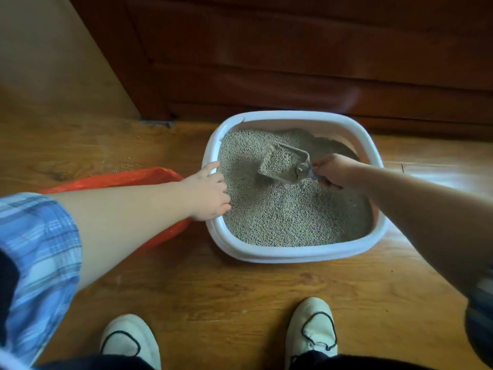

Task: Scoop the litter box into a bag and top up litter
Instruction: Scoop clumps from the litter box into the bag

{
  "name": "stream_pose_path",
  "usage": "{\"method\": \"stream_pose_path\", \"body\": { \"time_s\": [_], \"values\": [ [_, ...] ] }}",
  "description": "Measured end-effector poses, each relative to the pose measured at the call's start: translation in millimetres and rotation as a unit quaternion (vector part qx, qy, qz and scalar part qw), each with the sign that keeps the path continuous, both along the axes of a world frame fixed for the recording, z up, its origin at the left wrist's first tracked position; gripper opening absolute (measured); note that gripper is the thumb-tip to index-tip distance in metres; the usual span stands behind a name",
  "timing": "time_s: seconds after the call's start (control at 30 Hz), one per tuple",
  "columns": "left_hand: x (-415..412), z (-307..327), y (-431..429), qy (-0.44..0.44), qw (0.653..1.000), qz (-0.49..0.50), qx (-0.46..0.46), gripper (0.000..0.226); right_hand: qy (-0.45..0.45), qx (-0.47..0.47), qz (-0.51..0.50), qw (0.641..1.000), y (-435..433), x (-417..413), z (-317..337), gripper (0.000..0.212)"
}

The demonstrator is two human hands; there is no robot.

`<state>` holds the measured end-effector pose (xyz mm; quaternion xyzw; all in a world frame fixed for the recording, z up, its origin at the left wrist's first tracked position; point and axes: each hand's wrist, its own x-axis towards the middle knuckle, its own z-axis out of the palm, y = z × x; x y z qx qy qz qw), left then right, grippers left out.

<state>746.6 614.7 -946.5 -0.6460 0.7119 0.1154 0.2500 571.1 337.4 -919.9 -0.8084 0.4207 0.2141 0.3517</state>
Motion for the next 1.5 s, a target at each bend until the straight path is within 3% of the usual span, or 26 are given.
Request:
{"method": "stream_pose_path", "body": {
  "time_s": [0.17,0.47,0.57,0.63,0.73,0.93,1.03,1.13,1.2,1.37,1.5],
  "values": [
    [3.3,-3.5,-0.7,0.014,1.0,-0.004,-0.003,0.046,0.032,-0.023,0.02,0.999,1.2,1.5,1.1,0.024],
    [1.2,-2.4,-1.9,0.007,1.0,0.002,0.006,0.045,0.007,-0.119,0.009,0.993,-5.2,1.1,22.3,0.018],
    [0.8,-1.8,-2.9,0.001,1.0,-0.005,0.012,0.045,0.12,-0.181,0.102,0.971,-15.4,8.5,34.1,0.032],
    [0.8,-2.2,-3.5,0.003,1.0,-0.003,0.018,0.044,0.168,-0.153,0.068,0.971,-28.1,14.0,40.4,0.035],
    [0.8,-1.6,-4.3,0.009,1.0,-0.002,0.024,0.044,0.255,-0.127,0.046,0.958,-48.1,7.4,51.6,0.023],
    [2.5,-3.9,-0.7,0.011,1.0,-0.008,0.007,0.045,0.313,-0.14,0.112,0.933,-31.6,-12.6,26.5,0.018],
    [2.9,-5.2,-0.2,0.018,1.0,0.002,0.004,0.045,0.276,-0.114,0.096,0.95,-13.0,-20.3,-9.4,0.03],
    [2.9,-6.2,0.4,0.023,1.0,0.004,-0.005,0.045,0.216,-0.047,-0.033,0.975,3.7,-22.9,-39.2,0.027],
    [3.9,-6.2,0.0,0.026,1.0,0.007,-0.009,0.044,0.172,-0.032,-0.067,0.982,12.6,-23.5,-51.5,0.027],
    [2.9,-4.3,-1.5,0.03,0.999,0.012,-0.001,0.045,0.04,0.033,-0.094,0.994,16.7,-30.3,-46.1,0.02],
    [1.9,-2.1,-1.4,0.029,0.999,0.018,0.009,0.046,-0.028,0.07,-0.039,0.996,22.4,-29.4,-30.9,0.027]
  ]
}}
